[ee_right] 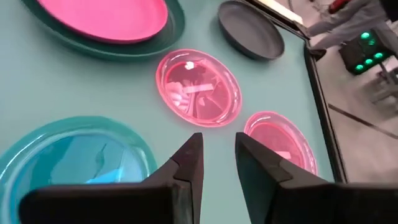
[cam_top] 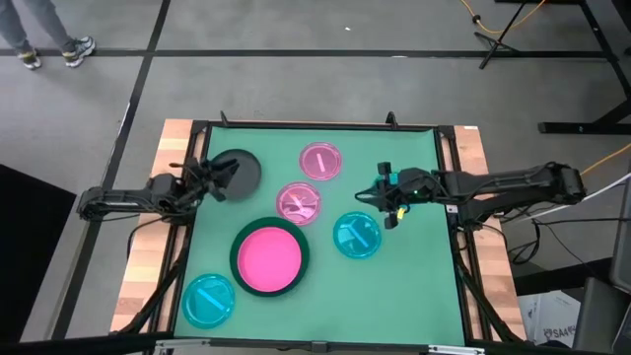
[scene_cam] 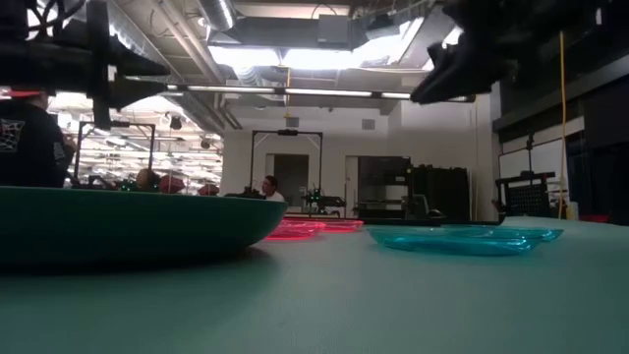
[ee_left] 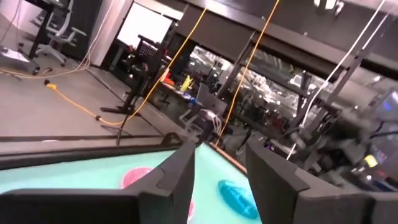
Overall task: Stack plastic plates
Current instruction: Stack the black plate on top of the pink plate
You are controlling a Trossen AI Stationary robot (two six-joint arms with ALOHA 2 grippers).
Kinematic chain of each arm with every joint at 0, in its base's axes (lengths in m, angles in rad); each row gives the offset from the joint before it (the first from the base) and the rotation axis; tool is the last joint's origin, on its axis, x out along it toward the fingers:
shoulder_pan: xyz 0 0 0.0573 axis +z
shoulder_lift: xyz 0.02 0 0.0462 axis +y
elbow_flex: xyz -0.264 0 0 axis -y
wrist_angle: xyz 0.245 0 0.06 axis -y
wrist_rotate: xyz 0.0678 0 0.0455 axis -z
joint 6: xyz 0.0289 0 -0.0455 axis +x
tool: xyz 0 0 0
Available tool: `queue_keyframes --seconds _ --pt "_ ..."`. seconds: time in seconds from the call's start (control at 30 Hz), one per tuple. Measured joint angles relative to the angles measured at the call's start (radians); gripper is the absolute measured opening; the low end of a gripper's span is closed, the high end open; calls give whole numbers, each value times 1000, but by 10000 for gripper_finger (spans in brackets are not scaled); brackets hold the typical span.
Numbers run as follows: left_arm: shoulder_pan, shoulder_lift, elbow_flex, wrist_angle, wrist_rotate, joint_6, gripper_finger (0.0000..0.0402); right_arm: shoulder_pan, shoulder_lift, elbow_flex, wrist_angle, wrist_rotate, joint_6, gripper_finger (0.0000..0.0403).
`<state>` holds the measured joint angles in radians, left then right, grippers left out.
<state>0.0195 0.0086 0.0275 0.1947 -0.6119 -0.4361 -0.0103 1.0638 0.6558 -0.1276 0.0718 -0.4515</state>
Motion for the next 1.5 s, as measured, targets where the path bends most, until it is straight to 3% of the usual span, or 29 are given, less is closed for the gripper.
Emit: queue_keyframes --seconds 0.27,0.53,0.73,0.9,1.1,1.5 --pt "0 19 76 -7 -6 1 139 -16 1 -84 109 -11 37 83" --pt "0 102 193 -162 0 -8 139 -17 1 -84 155 -12 36 83" --pt "0 216 321 -342 18 -12 139 -17 1 -84 158 -12 36 83" --pt "0 323 449 -578 45 -110 139 -16 1 -84 157 -12 36 83" --pt "0 443 555 -800 127 -193 139 -16 2 -84 157 -12 35 83" --pt "75 672 579 -955 358 -295 139 -17 2 -84 156 -12 35 83"
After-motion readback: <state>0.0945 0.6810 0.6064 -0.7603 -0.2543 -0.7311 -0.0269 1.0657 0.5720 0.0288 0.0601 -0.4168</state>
